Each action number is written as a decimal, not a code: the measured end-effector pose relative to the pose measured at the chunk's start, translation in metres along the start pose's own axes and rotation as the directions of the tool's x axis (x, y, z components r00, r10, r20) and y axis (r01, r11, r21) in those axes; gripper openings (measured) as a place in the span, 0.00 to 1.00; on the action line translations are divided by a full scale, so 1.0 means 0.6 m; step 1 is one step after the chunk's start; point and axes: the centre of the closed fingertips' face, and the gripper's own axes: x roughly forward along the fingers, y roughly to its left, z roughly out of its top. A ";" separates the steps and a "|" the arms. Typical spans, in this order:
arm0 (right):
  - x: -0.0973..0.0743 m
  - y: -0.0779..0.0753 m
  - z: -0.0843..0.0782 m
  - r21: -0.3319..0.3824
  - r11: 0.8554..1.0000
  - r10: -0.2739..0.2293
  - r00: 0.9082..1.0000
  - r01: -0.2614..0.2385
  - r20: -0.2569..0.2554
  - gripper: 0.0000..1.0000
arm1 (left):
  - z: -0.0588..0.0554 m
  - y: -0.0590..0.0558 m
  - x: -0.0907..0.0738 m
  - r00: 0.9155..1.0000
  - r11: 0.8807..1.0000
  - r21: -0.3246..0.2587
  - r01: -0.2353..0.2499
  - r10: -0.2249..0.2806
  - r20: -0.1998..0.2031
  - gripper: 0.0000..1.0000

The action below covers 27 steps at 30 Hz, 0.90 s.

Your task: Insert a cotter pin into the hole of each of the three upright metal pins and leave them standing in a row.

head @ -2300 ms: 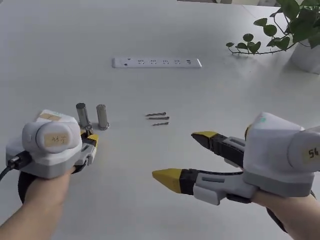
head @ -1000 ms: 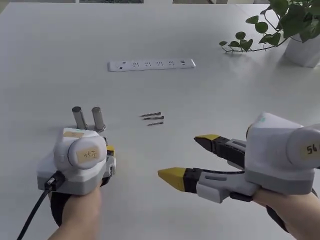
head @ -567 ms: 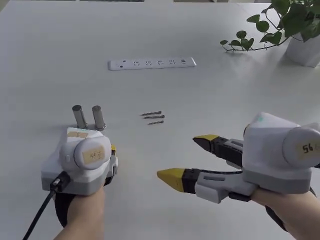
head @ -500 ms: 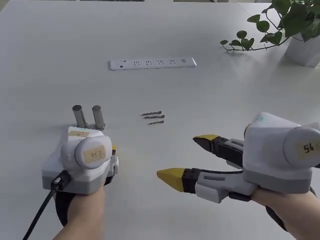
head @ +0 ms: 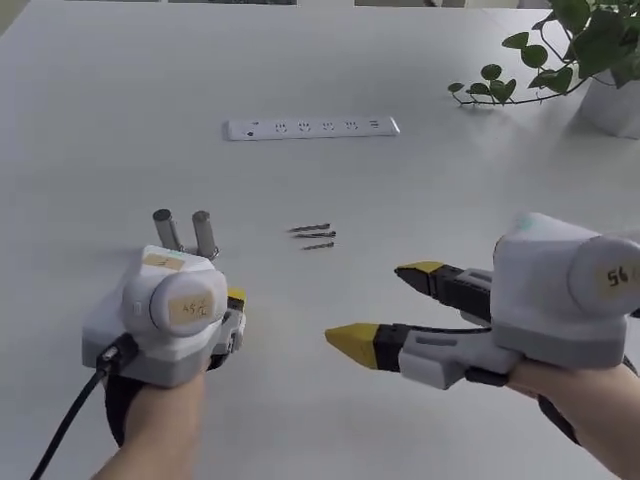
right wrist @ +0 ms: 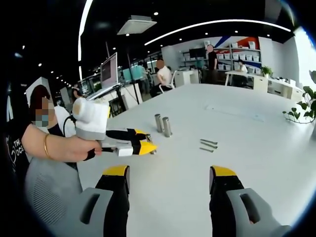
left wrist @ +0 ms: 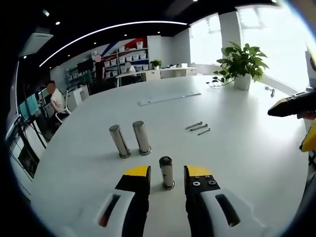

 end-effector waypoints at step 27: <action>0.105 -0.095 0.026 -0.098 0.994 0.019 0.982 -0.038 -0.187 0.35 | 0.013 -0.003 -0.059 0.986 0.983 0.085 0.163 -0.165 0.026 0.82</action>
